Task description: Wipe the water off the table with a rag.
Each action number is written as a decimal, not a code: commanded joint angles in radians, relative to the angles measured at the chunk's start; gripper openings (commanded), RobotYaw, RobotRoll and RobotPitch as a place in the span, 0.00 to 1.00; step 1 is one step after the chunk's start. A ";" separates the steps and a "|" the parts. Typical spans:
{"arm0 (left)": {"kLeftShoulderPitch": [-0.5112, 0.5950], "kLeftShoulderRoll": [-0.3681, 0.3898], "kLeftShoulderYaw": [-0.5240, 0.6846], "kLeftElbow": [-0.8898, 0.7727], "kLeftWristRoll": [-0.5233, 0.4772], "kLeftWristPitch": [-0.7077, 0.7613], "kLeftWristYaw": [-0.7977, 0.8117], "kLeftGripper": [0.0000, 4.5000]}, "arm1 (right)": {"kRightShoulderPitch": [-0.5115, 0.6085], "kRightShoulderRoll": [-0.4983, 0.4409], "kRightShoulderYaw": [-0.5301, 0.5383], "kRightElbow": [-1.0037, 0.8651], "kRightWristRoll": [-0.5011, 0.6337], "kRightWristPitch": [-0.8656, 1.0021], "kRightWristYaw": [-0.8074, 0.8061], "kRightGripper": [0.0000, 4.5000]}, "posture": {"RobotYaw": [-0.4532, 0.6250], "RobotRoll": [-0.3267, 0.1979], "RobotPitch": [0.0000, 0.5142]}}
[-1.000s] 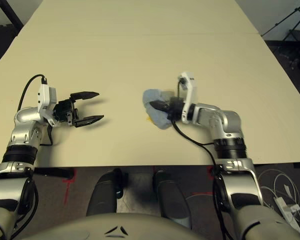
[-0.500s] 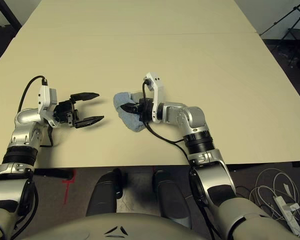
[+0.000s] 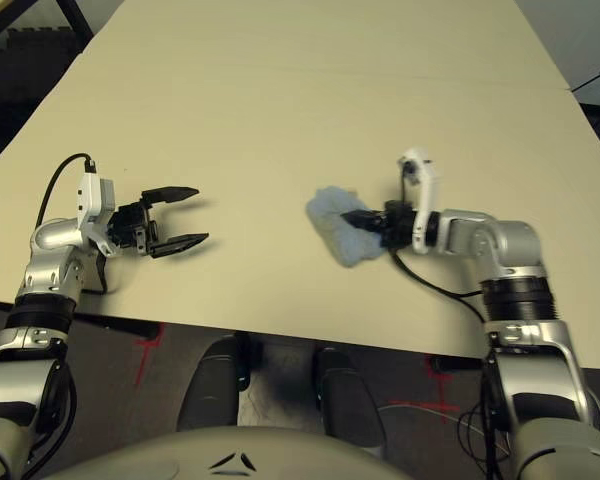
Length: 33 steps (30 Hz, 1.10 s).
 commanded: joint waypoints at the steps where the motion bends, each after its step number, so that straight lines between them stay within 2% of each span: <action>1: -0.015 -0.012 -0.016 0.024 0.015 -0.014 -0.009 1.00 | -0.013 0.001 -0.093 0.003 0.053 0.026 -0.025 0.00 | 0.49 0.62 0.38; 5: -0.031 -0.021 -0.023 0.040 0.019 -0.020 -0.013 1.00 | -0.098 0.003 -0.191 0.021 0.103 0.039 -0.075 0.00 | 0.49 0.62 0.38; 9: -0.040 -0.025 -0.026 0.052 0.020 -0.027 -0.018 1.00 | -0.153 -0.054 -0.210 0.096 0.066 -0.007 -0.080 0.00 | 0.48 0.62 0.37; 16: -0.036 -0.029 -0.026 0.052 0.020 -0.032 -0.020 1.00 | -0.177 -0.142 -0.166 0.253 -0.026 -0.099 -0.061 0.00 | 0.48 0.62 0.36; 20: -0.032 -0.030 -0.026 0.046 0.019 -0.030 -0.018 1.00 | -0.161 -0.152 -0.099 0.356 -0.154 -0.203 -0.120 0.00 | 0.48 0.62 0.36; 26: -0.023 -0.022 -0.019 0.040 0.016 -0.028 -0.015 1.00 | -0.133 -0.175 -0.003 0.419 -0.306 -0.346 -0.139 0.45 | 0.48 0.62 0.37; 30: -0.025 -0.023 -0.007 0.035 0.007 -0.007 0.010 1.00 | -0.139 -0.195 0.006 0.428 -0.339 -0.388 -0.125 0.78 | 0.48 0.62 0.37; 32: -0.026 -0.024 -0.001 0.029 0.002 0.006 0.025 1.00 | -0.160 -0.203 -0.024 0.432 -0.325 -0.409 -0.117 0.96 | 0.48 0.62 0.37; 33: -0.028 -0.024 0.002 0.027 0.000 0.012 0.033 1.00 | -0.174 -0.208 -0.042 0.437 -0.318 -0.424 -0.116 0.99 | 0.48 0.62 0.37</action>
